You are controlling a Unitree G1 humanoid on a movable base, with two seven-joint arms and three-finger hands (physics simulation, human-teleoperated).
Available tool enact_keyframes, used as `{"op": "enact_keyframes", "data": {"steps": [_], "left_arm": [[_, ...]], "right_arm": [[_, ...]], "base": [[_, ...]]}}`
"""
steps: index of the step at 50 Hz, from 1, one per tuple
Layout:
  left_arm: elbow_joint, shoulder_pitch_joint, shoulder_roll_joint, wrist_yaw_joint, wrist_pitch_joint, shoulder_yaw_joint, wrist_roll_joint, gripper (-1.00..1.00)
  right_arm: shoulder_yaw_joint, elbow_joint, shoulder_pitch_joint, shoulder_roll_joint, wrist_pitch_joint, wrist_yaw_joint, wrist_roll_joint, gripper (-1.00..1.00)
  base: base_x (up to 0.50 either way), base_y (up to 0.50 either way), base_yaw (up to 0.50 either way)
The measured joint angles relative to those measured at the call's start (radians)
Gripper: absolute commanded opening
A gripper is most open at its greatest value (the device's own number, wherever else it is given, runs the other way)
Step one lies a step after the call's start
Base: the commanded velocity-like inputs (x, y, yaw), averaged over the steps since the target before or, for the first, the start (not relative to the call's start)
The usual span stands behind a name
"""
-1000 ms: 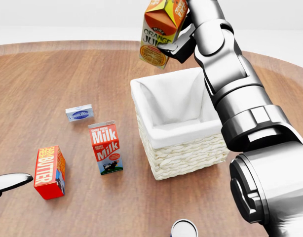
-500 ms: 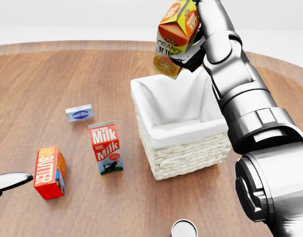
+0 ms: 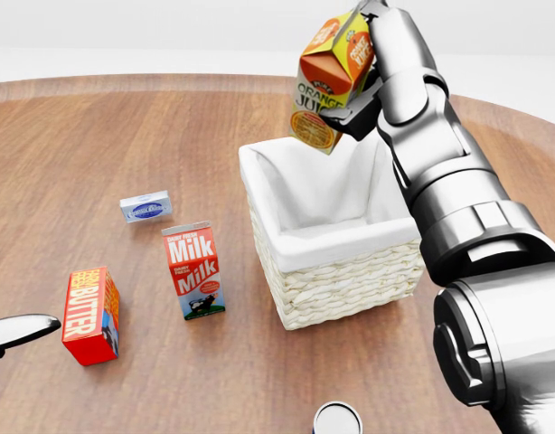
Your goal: Pick up the orange juice, and put it in the basket.
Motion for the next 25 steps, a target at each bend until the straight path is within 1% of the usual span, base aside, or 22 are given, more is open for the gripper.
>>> {"op": "enact_keyframes", "data": {"steps": [25], "left_arm": [[-0.003, 0.001, 0.000, 0.001, 0.000, 0.000, -0.001, 1.00]], "right_arm": [[-0.034, 0.023, 0.029, 0.003, 0.000, -0.022, -0.035, -1.00]], "base": [[0.00, 0.00, 0.00]]}}
